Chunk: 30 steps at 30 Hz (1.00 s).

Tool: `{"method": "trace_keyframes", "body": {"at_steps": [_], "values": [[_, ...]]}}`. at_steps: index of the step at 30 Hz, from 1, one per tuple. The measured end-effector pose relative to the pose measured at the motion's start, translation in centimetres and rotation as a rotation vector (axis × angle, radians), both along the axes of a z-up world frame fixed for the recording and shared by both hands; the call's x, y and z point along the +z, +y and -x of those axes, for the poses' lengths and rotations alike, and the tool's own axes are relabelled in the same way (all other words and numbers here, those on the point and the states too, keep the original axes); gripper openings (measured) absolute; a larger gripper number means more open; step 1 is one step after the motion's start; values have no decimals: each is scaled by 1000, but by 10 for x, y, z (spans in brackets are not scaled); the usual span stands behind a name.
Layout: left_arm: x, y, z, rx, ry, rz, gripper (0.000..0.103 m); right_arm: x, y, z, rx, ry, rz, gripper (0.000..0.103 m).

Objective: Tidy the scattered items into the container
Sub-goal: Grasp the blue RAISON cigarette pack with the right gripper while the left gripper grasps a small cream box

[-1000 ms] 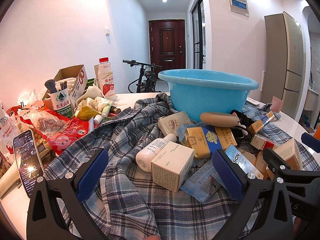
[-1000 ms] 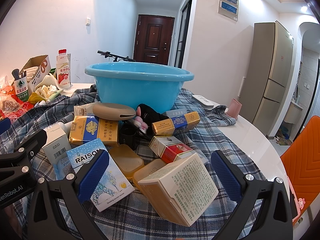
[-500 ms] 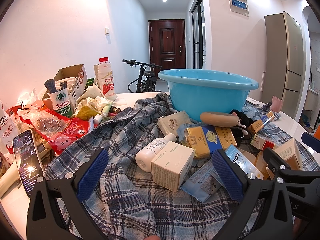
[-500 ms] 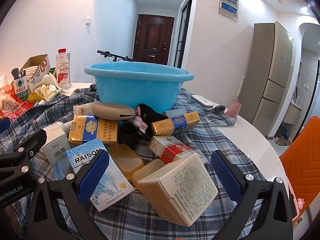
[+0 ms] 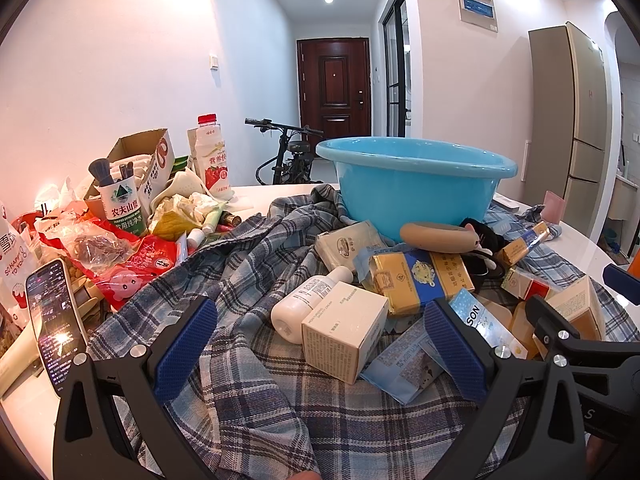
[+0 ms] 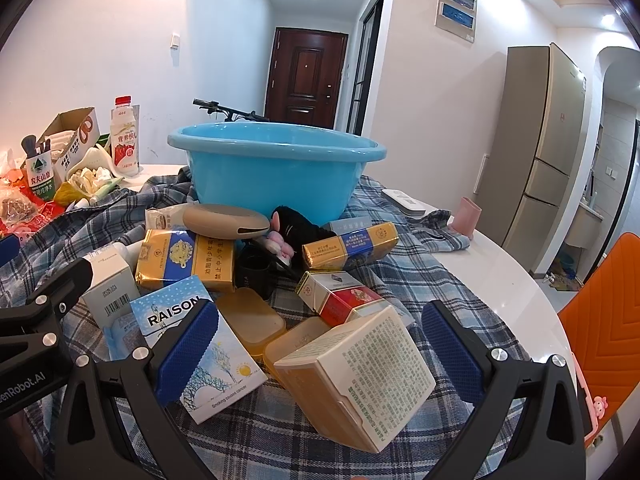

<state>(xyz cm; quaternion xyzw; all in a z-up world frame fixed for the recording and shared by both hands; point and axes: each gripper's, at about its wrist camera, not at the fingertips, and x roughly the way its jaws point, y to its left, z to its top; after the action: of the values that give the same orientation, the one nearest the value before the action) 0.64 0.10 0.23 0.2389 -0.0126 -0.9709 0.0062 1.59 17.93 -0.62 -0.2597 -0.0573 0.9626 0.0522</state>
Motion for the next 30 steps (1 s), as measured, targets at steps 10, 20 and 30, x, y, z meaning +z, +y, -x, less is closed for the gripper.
{"method": "trace_keyframes", "body": {"at_steps": [10,20,30], "values": [[1,-16,0,26,5,-71,103,-8,-4,2,89,-54,-12,103],[-1,-33,0,36,-2,-158,103,1,-16,-10,417,-75,-56,103],[-1,-35,-1,39,0,-180,103,2,-36,18,628,-191,-79,103]]}}
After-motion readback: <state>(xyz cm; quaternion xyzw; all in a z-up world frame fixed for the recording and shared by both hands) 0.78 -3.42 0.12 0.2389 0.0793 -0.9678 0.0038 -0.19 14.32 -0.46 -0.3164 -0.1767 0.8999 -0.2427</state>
